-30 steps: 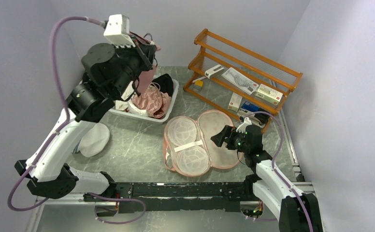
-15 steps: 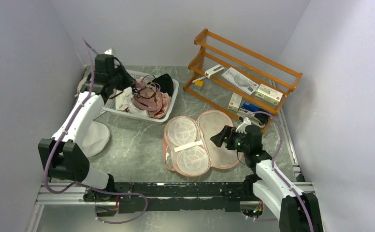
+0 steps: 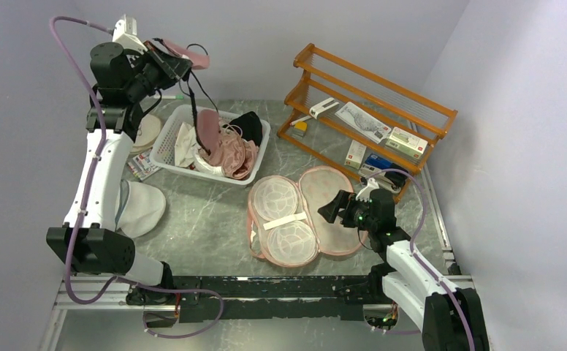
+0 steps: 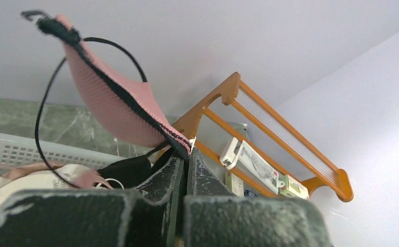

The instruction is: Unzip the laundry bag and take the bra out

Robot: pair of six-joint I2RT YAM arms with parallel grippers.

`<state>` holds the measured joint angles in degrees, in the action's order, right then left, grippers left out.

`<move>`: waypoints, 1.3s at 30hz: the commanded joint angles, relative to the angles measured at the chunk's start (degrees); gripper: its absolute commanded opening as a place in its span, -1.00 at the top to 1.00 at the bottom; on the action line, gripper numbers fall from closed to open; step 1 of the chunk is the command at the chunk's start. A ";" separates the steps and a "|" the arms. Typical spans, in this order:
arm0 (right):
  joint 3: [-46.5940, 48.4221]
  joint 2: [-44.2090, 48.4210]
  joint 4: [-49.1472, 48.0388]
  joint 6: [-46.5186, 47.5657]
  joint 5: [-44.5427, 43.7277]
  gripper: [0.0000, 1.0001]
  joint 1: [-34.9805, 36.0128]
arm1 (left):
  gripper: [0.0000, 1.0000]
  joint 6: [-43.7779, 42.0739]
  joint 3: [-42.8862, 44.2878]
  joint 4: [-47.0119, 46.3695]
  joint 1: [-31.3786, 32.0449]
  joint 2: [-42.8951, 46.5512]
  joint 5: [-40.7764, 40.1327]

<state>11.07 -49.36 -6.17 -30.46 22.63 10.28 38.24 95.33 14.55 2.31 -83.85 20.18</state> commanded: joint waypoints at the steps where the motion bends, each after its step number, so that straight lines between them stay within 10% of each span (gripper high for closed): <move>1: 0.62 0.13 -1.21 0.58 -0.59 -0.85 0.41 | 0.86 1.55 -4.71 -5.12 -0.28 -0.82 6.18; 14: 0.62 0.15 -1.38 0.66 -0.44 -0.85 0.54 | 0.86 -2.35 -26.51 -0.42 -0.29 4.21 4.65; 30: 0.84 -0.28 -1.39 0.82 -0.65 -0.85 0.98 | 0.85 -4.82 -32.81 -1.14 -0.81 -14.09 8.92; 39: 1.01 -0.62 -1.41 0.84 -0.91 -0.85 1.29 | -0.27 -11.61 -28.25 8.92 -0.74 -1.41 0.15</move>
<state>11.09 -49.93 -6.20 -30.39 22.46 11.05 31.05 63.09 19.62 1.91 -92.18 23.75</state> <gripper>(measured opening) 0.924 0.548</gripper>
